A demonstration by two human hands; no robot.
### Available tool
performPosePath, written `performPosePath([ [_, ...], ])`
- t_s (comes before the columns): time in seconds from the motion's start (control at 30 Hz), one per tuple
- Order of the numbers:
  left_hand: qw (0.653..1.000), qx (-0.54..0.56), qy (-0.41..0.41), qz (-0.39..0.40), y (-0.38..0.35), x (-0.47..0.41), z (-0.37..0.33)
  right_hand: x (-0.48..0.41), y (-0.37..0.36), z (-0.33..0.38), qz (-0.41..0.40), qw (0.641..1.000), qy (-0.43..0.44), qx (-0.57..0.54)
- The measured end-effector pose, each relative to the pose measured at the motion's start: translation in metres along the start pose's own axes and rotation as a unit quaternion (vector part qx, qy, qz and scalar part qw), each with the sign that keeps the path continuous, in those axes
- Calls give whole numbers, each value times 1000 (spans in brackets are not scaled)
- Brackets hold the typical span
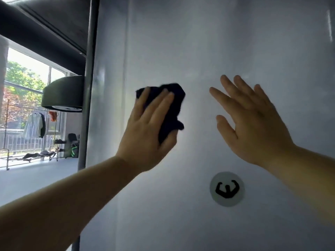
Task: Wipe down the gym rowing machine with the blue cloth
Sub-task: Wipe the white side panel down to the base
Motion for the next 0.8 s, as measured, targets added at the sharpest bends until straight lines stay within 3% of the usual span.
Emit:
performPosePath([
  [0.07, 972, -55, -215, 84, -14, 19, -37, 7, 4, -14, 3, 1000, -12, 0],
  [0.1, 955, -85, -265, 100, -16, 18, -40, 10, 5, -20, 3, 1000, -19, 1],
  [0.13, 954, -103, -264, 96, -17, 9, -37, 13, 6, -26, 3, 1000, -30, 0],
  [0.17, 968, -104, -213, 83, -15, -6, -29, 16, 7, -32, 4, 999, -44, -1],
  [0.23, 998, -53, -16, 28, -4, -40, -5, 23, 9, -43, 2, 998, -70, -1],
  [0.27, 997, -23, 76, -1, -3, -49, 1, 26, 10, -47, 0, 997, -78, -2],
  [0.3, 993, -9, 118, -11, -6, -53, -6, 29, 11, -50, -2, 997, -82, -5],
  [0.33, 996, -11, 92, -1, -14, -54, -23, 31, 11, -53, -3, 996, -84, -7],
  [0.4, 990, -31, -114, 72, -42, -44, -77, 38, 12, -62, 0, 996, -84, -5],
  [0.47, 940, -44, -303, 152, -58, -26, -107, 45, 13, -71, 5, 997, -75, 6],
  [0.53, 909, -66, -369, 183, -57, -35, -99, 53, 13, -82, 14, 998, -60, 24],
  [0.6, 933, -97, -312, 150, -48, -65, -76, 61, 14, -95, 21, 998, -51, 39],
  [0.67, 979, -101, -152, 94, -35, -91, -55, 67, 15, -107, 17, 997, -58, 40],
  [0.73, 997, -47, 25, 49, -36, -97, -57, 73, 17, -115, 14, 997, -70, 34],
  [0.77, 997, -35, 46, 48, -45, -93, -71, 76, 17, -116, 13, 997, -67, 27],
  [0.8, 997, -30, 2, 65, -56, -87, -94, 80, 18, -116, 11, 998, -58, 15],
])
Point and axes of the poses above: each hand's wrist, its own x-axis away from the middle knuckle, its own y-axis out of the back of the hand, z = x × y, the point moved 8 cm from there along -x, towards the middle knuckle, and after that the axes turned 2 degrees about -y, right-handed, at the moved point
